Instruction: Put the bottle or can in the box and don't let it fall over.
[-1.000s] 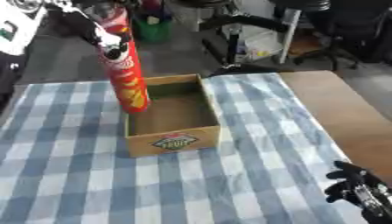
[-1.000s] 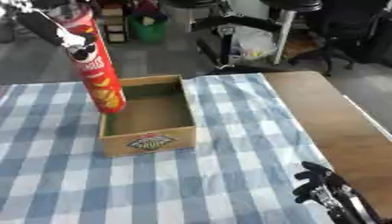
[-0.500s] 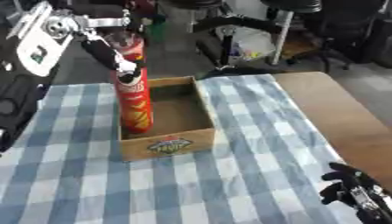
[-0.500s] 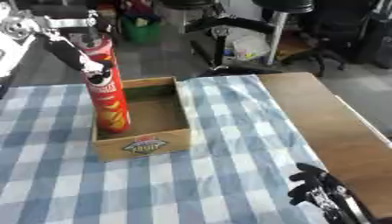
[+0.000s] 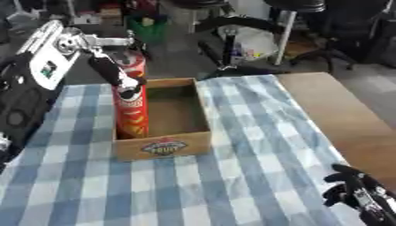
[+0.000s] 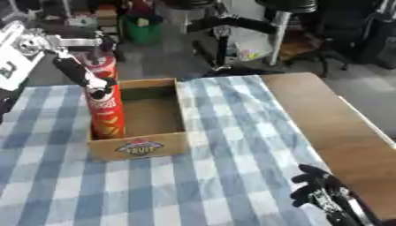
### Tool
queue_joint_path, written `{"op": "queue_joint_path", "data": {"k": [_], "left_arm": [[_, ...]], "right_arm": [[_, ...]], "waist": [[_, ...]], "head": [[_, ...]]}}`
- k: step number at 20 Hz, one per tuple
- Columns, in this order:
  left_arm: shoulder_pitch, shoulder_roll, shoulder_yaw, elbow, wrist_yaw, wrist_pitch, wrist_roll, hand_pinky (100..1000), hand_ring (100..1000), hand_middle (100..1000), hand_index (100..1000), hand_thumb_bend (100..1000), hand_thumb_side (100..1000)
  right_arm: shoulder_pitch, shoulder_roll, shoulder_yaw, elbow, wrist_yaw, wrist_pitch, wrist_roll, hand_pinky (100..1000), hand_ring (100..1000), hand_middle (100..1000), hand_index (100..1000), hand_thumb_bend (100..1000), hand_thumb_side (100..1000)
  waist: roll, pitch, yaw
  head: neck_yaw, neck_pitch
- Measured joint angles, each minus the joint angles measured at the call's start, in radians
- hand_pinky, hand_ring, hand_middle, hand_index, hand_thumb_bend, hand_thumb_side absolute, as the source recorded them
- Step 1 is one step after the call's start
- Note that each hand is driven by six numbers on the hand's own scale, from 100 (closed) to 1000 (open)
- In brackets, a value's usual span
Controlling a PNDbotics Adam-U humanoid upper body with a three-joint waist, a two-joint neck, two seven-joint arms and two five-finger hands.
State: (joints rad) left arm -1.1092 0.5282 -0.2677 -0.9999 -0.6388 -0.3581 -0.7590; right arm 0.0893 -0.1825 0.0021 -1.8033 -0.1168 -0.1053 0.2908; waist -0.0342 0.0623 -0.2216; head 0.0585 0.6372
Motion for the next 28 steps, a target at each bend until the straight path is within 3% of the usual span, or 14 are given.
{"op": "queue_joint_path", "data": {"k": [5,7,14,16,19,23,28], "left_arm": [[0.000,0.003,0.005,-0.021,0.009,0.001,-0.001,551,738,764,849,419,572],[-0.001,0.012,0.007,-0.031,0.012,0.001,-0.001,579,747,769,854,446,589],[-0.001,0.051,0.029,-0.072,0.043,-0.005,0.005,574,733,759,852,394,559],[-0.001,0.078,0.041,-0.106,0.077,-0.007,0.007,568,725,754,851,347,580],[0.005,0.140,0.064,-0.180,0.149,-0.007,0.007,558,717,751,852,362,521],[0.103,0.265,0.109,-0.310,0.258,-0.007,0.007,548,709,746,852,345,501],[0.361,0.440,0.183,-0.455,0.335,0.006,0.017,548,707,744,851,322,479]], "right_arm": [[0.000,0.000,0.000,0.000,0.000,0.000,0.000,527,571,656,843,100,645],[0.000,0.000,0.000,0.000,0.000,0.000,0.001,527,571,656,843,100,645],[0.001,0.000,-0.001,0.001,0.001,0.001,0.002,526,571,656,843,100,646],[0.004,-0.001,-0.002,0.001,0.002,0.001,0.002,526,571,656,843,100,647],[0.010,-0.003,-0.005,0.002,0.006,0.000,0.000,526,571,656,843,100,646],[0.019,-0.008,-0.014,0.004,0.010,-0.002,-0.007,526,571,656,843,100,646],[0.027,-0.008,-0.026,0.006,0.022,-0.002,-0.017,526,571,656,843,100,649]], "waist": [[0.001,0.000,0.003],[0.001,0.000,0.005],[0.002,0.000,0.018],[0.004,-0.001,0.025],[0.009,-0.001,0.039],[0.015,-0.007,0.063],[0.020,-0.011,0.090]], "head": [[-0.003,0.000],[-0.005,0.000],[-0.015,0.000],[-0.018,0.000],[-0.026,0.000],[-0.035,0.000],[-0.052,-0.009]]}}
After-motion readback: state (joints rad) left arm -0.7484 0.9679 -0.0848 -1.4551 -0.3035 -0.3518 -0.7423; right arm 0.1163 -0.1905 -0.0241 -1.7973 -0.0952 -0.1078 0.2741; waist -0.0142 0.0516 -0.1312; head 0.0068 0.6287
